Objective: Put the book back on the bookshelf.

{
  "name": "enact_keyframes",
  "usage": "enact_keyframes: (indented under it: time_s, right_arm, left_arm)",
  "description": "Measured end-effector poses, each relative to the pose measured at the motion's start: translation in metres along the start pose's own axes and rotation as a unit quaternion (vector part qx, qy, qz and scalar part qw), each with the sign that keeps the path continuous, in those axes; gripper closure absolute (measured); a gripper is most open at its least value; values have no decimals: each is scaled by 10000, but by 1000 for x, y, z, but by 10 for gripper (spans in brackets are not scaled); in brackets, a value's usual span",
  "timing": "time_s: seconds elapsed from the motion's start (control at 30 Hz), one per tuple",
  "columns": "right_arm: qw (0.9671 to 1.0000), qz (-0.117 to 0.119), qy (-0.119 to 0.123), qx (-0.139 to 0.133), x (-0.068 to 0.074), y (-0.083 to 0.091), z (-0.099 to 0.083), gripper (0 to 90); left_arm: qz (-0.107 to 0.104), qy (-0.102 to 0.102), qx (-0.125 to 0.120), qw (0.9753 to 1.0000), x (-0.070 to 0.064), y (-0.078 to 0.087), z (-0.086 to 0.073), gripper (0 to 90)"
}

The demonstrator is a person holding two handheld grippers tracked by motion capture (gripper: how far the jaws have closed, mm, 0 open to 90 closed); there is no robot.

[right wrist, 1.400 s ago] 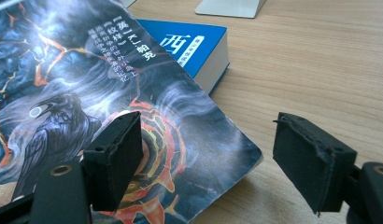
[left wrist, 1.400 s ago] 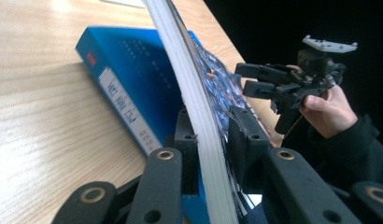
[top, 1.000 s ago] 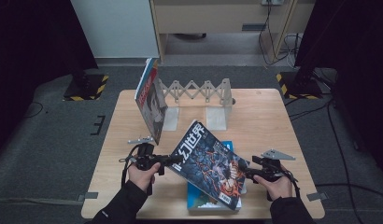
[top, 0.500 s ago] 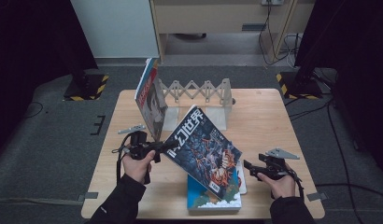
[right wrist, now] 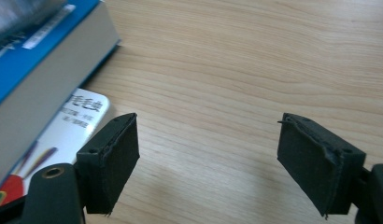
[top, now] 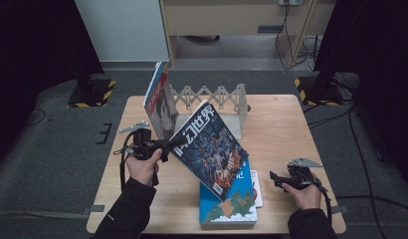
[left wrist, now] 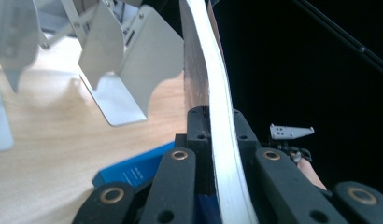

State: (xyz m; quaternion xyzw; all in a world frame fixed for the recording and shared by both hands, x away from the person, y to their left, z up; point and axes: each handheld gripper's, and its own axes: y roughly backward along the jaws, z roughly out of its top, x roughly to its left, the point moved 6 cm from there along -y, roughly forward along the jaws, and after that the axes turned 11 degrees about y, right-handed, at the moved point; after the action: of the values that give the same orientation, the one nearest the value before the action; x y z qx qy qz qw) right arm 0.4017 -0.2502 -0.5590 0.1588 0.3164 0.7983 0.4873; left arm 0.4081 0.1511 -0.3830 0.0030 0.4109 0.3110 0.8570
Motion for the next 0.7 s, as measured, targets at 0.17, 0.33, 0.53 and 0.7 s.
enact_keyframes:
  time_s: [0.17, 0.33, 0.53, 0.7]
  right_arm:
    - [9997, -162, 59, 167, -9, -1, -5, 195]
    - [9990, -246, 120, 348, -12, -6, -10, 164]
    - [9979, -231, 254, 553, -12, -11, -15, 122]
    - [9980, -264, 264, 518, -11, -13, -15, 87]
  left_arm:
    - [138, -95, -162, 9997, -3, 6, 12, 819]
    - [255, -164, -276, 9992, -4, 12, 22, 820]
    - [325, -201, -466, 9982, -5, 21, 34, 820]
    - [343, -186, -632, 9972, -7, 31, 46, 820]
